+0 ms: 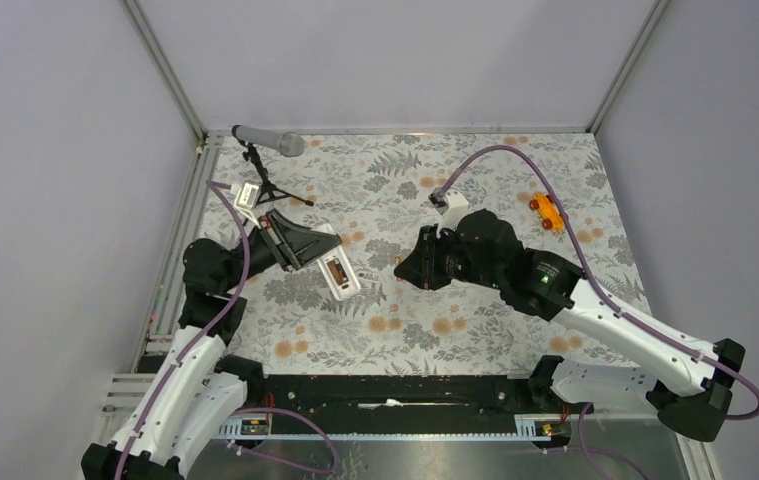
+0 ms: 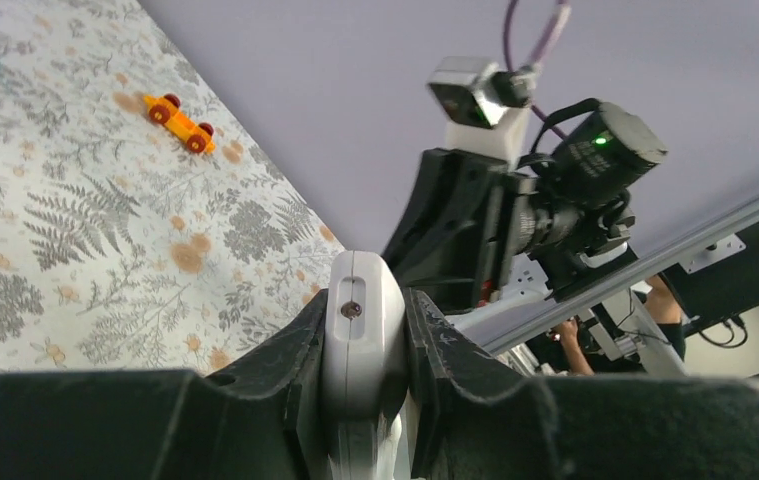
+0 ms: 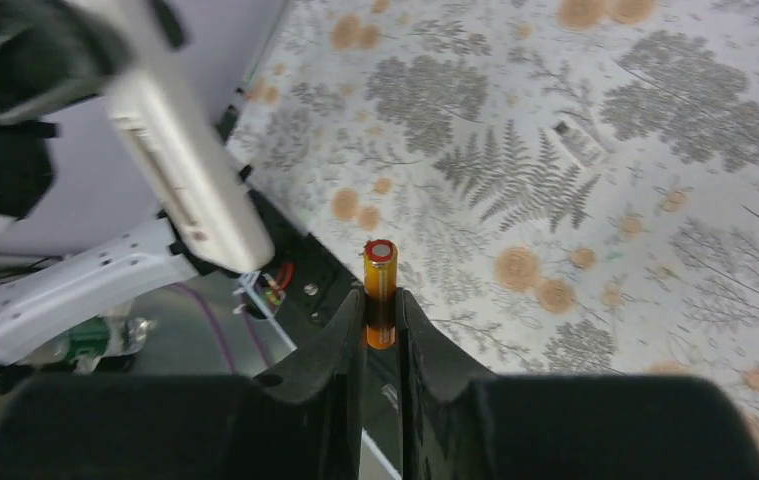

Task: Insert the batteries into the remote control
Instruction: Load the battery into the remote control.

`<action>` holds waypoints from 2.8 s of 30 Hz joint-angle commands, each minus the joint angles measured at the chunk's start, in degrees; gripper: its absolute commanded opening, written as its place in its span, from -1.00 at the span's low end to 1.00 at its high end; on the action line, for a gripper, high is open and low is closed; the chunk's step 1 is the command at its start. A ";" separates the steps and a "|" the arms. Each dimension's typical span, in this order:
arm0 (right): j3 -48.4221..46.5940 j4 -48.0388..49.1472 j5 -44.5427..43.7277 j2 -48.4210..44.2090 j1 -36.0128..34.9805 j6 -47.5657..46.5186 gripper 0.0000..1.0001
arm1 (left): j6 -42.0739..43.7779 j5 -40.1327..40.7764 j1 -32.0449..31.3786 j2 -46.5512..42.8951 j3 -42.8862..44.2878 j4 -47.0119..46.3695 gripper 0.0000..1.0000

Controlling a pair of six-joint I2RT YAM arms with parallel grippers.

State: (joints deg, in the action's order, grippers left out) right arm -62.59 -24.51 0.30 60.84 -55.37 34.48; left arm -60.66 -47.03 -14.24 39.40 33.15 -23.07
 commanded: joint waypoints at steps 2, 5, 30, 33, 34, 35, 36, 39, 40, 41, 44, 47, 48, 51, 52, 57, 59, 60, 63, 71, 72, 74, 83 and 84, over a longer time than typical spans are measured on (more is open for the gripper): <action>-3.74 6.88 11.44 -0.42 0.18 -0.86 -0.67 | -2.71 2.81 0.02 -0.42 -1.20 2.65 -1.00; -5.30 6.95 13.38 0.56 0.21 -0.19 -0.67 | -3.47 2.40 -0.15 1.07 -2.22 3.01 -1.00; -25.57 -24.00 16.05 22.47 -0.32 -0.26 -0.66 | -16.07 17.79 -12.61 13.30 -13.75 -13.95 -1.00; -26.20 -24.15 16.02 23.78 -0.67 -0.36 -0.65 | -16.21 17.39 -12.79 14.52 -13.40 -14.89 -1.00; -26.46 -24.29 15.91 24.20 -0.85 -0.42 -0.65 | -16.30 17.28 -12.87 14.82 -13.31 -15.21 -1.00; -26.59 -24.41 15.78 24.65 -1.00 -0.54 -0.65 | -16.30 17.24 -12.96 15.04 -13.21 -15.31 -1.00; -26.72 -24.37 15.68 24.98 -1.09 -0.51 -0.65 | -16.25 17.19 -13.04 15.31 -13.13 -15.40 -1.00; -26.92 -24.40 14.65 26.00 -1.31 -0.47 -0.65 | -16.28 17.19 -13.09 15.27 -12.99 -15.29 -1.00; -27.00 -24.43 14.38 26.34 -1.38 -0.47 -0.65 | -16.39 17.29 -13.09 15.27 -13.02 -15.21 -1.00; -27.13 -24.36 14.24 26.72 -1.52 -0.55 -0.65 | -16.48 17.36 -13.16 15.27 -13.05 -15.10 -1.00; -27.66 -24.35 13.63 27.67 -1.88 -0.49 -0.65 | -16.75 17.42 -13.18 15.27 -13.02 -14.82 -1.00; -28.23 -24.45 13.01 28.56 -2.25 -0.55 -0.65 | -16.75 17.55 -13.27 15.27 -13.02 -14.77 -1.00; -28.47 -24.52 12.84 28.93 -2.35 -0.57 -0.65 | -16.69 17.53 -13.27 15.37 -13.02 -14.73 -1.00; -29.02 -24.61 12.58 29.57 -2.70 -0.55 -0.64 | -16.76 17.48 -13.27 15.44 -13.02 -14.70 -1.00; -29.14 -24.79 12.29 29.78 -2.78 -0.56 -0.63 | -16.77 17.49 -13.27 15.45 -13.09 -14.72 -1.00; -29.51 -25.65 10.92 30.45 -3.11 -0.59 -0.60 | -16.77 17.37 -13.27 15.15 -13.27 -14.56 -1.00; -29.70 -26.10 10.11 30.45 -3.23 -0.64 -0.59 | -16.85 17.47 -13.32 14.97 -13.43 -14.54 -1.00; -29.74 -26.28 9.86 30.46 -3.20 -0.72 -0.59 | -16.86 17.41 -13.28 14.86 -13.46 -14.50 -1.00; -29.50 -26.32 9.72 30.51 -3.25 -0.85 -0.56 | -16.86 17.41 -13.32 14.67 -13.48 -14.37 -1.00; -29.70 -25.31 10.10 31.20 -3.51 -0.92 -0.54 | -17.55 17.26 -13.29 14.47 -13.72 -14.63 -1.00; -29.65 -25.24 10.03 31.29 -3.51 -0.92 -0.53 | -17.63 17.29 -13.31 14.45 -13.72 -14.60 -1.00; -29.53 -24.98 9.92 31.28 -3.51 -1.00 -0.53 | -17.72 17.24 -13.27 14.31 -13.72 -14.61 -1.00; -29.60 -24.43 8.89 31.04 -3.53 -0.29 -0.37 | -17.93 17.17 -13.29 14.22 -14.07 -14.51 -1.00; -29.61 -24.42 8.66 30.88 -3.53 -0.16 -0.36 | -17.91 17.08 -13.27 14.19 -14.03 -14.45 -1.00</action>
State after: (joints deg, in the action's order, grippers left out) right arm -89.84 -49.36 11.35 91.92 -58.35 34.35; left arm -77.91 -30.55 -27.29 54.81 18.22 -33.08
